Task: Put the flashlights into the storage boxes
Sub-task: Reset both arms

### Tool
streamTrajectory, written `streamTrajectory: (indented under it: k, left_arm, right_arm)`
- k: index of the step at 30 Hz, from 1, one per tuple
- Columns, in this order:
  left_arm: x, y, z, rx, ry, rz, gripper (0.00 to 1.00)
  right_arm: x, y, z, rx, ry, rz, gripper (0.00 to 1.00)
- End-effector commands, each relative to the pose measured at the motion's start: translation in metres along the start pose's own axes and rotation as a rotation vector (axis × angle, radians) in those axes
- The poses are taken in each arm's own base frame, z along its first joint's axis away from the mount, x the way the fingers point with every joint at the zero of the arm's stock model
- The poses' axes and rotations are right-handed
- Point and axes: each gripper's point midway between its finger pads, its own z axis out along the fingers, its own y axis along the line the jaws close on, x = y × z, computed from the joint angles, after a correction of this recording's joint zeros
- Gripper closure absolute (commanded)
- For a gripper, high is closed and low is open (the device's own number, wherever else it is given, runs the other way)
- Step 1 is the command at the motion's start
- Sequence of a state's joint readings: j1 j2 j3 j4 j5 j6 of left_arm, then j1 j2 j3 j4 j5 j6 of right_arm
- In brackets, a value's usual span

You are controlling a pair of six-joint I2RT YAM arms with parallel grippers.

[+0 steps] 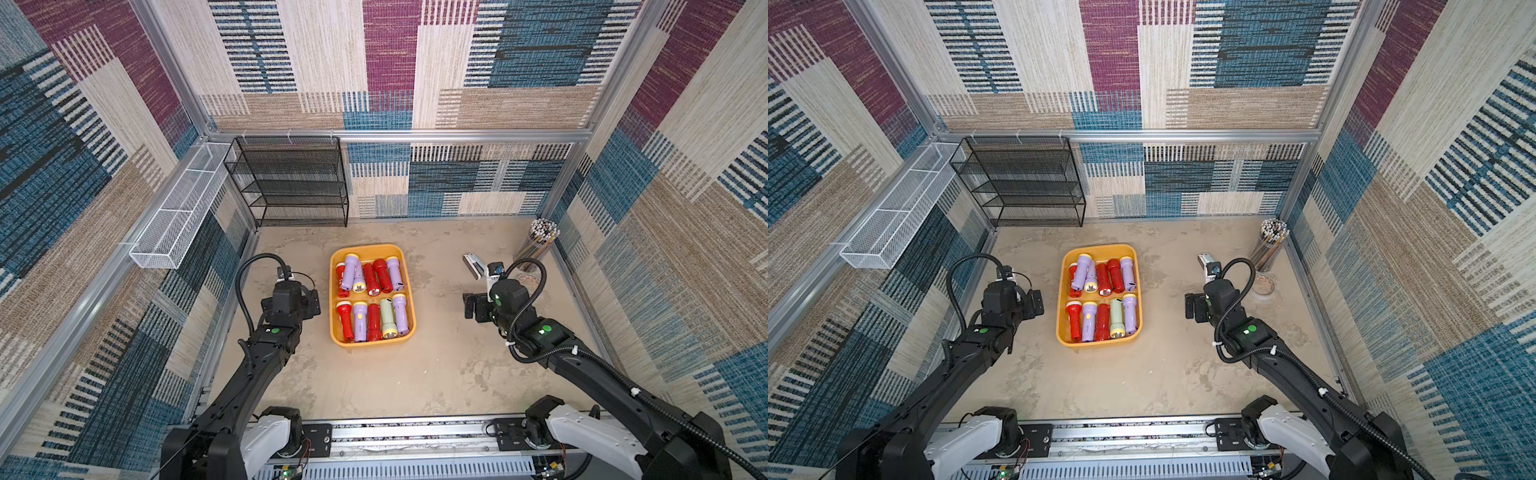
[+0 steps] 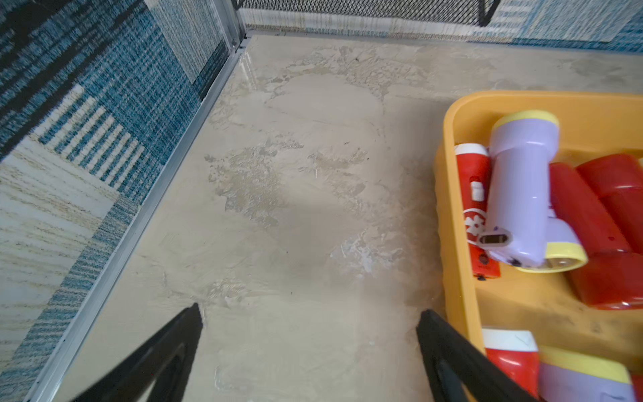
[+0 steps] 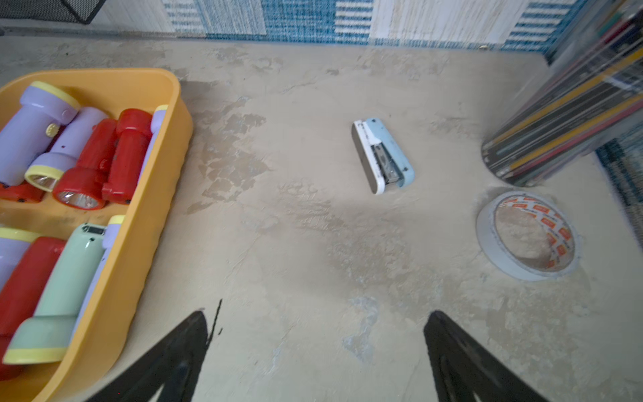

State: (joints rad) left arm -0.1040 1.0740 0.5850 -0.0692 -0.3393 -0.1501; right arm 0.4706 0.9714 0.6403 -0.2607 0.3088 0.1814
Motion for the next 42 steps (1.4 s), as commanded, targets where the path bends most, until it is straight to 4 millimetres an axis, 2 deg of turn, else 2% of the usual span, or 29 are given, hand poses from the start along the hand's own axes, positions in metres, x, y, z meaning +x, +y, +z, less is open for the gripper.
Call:
streamTrajectory:
  k: [1, 4, 6, 8, 11, 17, 23, 26, 29, 34, 36, 37, 42]
  left_arm:
    - [-0.023, -0.002, 0.009, 0.019, -0.113, -0.045, 0.00]
    - [-0.025, -0.002, 0.018, 0.035, -0.134, -0.079, 0.00]
    - [-0.027, -0.002, 0.026, 0.042, -0.148, -0.097, 0.00]
    - [-0.019, -0.002, 0.039, 0.044, -0.126, -0.112, 0.00]
    - [-0.009, -0.011, 0.054, 0.078, -0.088, -0.100, 0.00]
    - [0.006, -0.021, 0.069, 0.110, -0.048, -0.074, 0.00]
    - [0.005, -0.020, 0.057, 0.130, -0.111, -0.081, 0.00]
    - [0.003, -0.028, 0.047, 0.143, -0.162, -0.038, 0.00]
    - [0.004, -0.026, 0.038, 0.128, -0.205, -0.043, 0.00]
    - [0.005, -0.026, 0.035, 0.133, -0.221, -0.040, 0.00]
    - [0.004, -0.029, 0.035, 0.138, -0.219, -0.026, 0.00]
    - [0.004, -0.031, 0.035, 0.145, -0.218, -0.019, 0.00]
    - [0.000, -0.036, 0.030, 0.160, -0.238, 0.056, 0.00]
  right_arm:
    - [-0.047, -0.016, -0.004, 0.059, -0.255, 0.012, 0.00]
    - [-0.050, -0.044, 0.004, 0.160, -0.328, 0.017, 0.00]
    - [-0.040, -0.068, 0.013, 0.237, -0.338, 0.028, 0.00]
    - [-0.030, -0.088, 0.020, 0.270, -0.363, 0.057, 0.00]
    - [-0.031, -0.101, 0.022, 0.257, -0.426, 0.085, 0.00]
    - [-0.027, -0.102, 0.048, 0.215, -0.459, 0.061, 0.00]
    - [-0.020, -0.104, 0.065, 0.226, -0.482, 0.021, 0.00]
    - [-0.016, -0.110, 0.069, 0.244, -0.492, 0.027, 0.00]
    - [-0.015, -0.112, 0.066, 0.235, -0.504, 0.043, 0.00]
    - [-0.010, -0.117, 0.061, 0.192, -0.520, 0.077, 0.00]
    - [-0.002, -0.115, 0.060, 0.172, -0.531, 0.068, 0.00]
    - [-0.005, -0.115, 0.056, 0.172, -0.560, 0.064, 0.00]
    - [-0.005, -0.114, 0.059, 0.154, -0.539, 0.065, 0.00]
